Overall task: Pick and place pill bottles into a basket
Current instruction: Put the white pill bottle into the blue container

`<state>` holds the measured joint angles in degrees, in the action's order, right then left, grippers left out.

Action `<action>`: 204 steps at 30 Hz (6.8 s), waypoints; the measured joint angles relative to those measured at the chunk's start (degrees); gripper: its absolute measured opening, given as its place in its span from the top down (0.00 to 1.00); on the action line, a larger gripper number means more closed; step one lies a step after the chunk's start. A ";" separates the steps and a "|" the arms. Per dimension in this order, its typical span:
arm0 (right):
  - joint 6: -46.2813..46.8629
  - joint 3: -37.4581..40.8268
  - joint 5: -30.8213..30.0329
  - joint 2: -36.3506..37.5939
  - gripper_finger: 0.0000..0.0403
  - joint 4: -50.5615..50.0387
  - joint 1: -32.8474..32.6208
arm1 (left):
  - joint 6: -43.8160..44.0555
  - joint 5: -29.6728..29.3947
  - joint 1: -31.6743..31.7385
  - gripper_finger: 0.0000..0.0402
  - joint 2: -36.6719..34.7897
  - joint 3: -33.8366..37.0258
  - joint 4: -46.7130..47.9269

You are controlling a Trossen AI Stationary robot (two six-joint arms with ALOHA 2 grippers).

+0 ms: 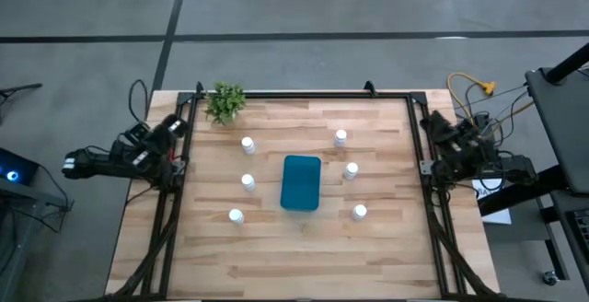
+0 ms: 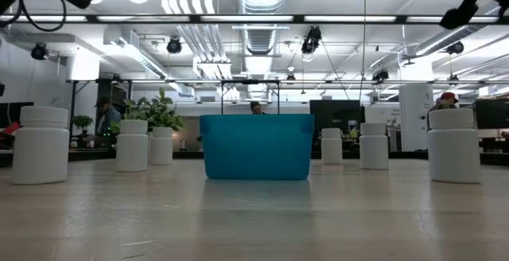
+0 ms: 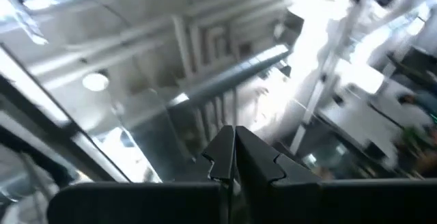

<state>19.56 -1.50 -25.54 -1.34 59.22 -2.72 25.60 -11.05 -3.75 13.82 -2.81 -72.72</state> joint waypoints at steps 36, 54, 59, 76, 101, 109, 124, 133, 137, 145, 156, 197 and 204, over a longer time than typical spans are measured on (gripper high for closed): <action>-27.54 -75.42 18.58 -47.11 0.98 -54.16 0.00 | -23.10 3.83 0.00 1.00 30.93 -55.18 40.32; -13.12 -107.65 18.55 -66.47 0.98 -127.62 0.00 | -30.88 3.72 0.00 1.00 44.10 -80.82 93.46; -10.49 -109.91 20.26 -71.86 0.98 -141.20 0.00 | -30.75 3.72 0.00 1.00 47.30 -80.71 98.17; -10.55 -97.54 34.58 -82.74 0.98 -148.89 -3.62 | -30.51 3.74 0.00 1.00 50.87 -80.72 99.30; -7.51 -85.82 34.60 -83.17 0.46 -136.34 -8.93 | -30.94 3.67 0.00 1.00 51.52 -80.45 99.38; -7.51 -81.05 34.58 -83.19 0.32 -133.16 -11.08 | -30.93 3.67 0.00 1.00 51.52 -80.45 99.51; -5.72 -66.59 32.94 -83.25 0.29 -119.46 -16.09 | -30.95 3.50 0.00 1.00 52.60 -80.45 99.49; -4.93 -61.15 31.93 -83.23 0.29 -112.78 -16.04 | -30.95 3.50 0.00 1.00 53.24 -80.45 99.44; -5.03 -59.42 31.41 -83.23 0.29 -110.12 -16.02 | -30.94 3.50 0.00 1.00 53.23 -80.45 99.43; -6.68 -55.68 29.90 -83.19 0.29 -106.83 -16.02 | -30.95 3.50 0.00 1.00 53.20 -80.45 99.40; -8.16 -52.34 28.57 -83.19 0.29 -102.96 -15.98 | -30.95 3.49 -0.02 1.00 53.14 -80.52 99.29; -6.46 -52.39 34.64 -91.60 0.59 -98.39 -15.98 | -30.74 3.48 -0.02 1.00 53.14 -80.52 99.15; -6.66 -56.67 34.60 -90.51 0.59 -101.80 -14.53 | -30.75 3.48 -0.01 1.00 53.18 -80.52 99.14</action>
<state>12.91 -58.17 9.06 -91.85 -42.58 -17.25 -5.15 -7.57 -3.76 67.00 -83.33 26.41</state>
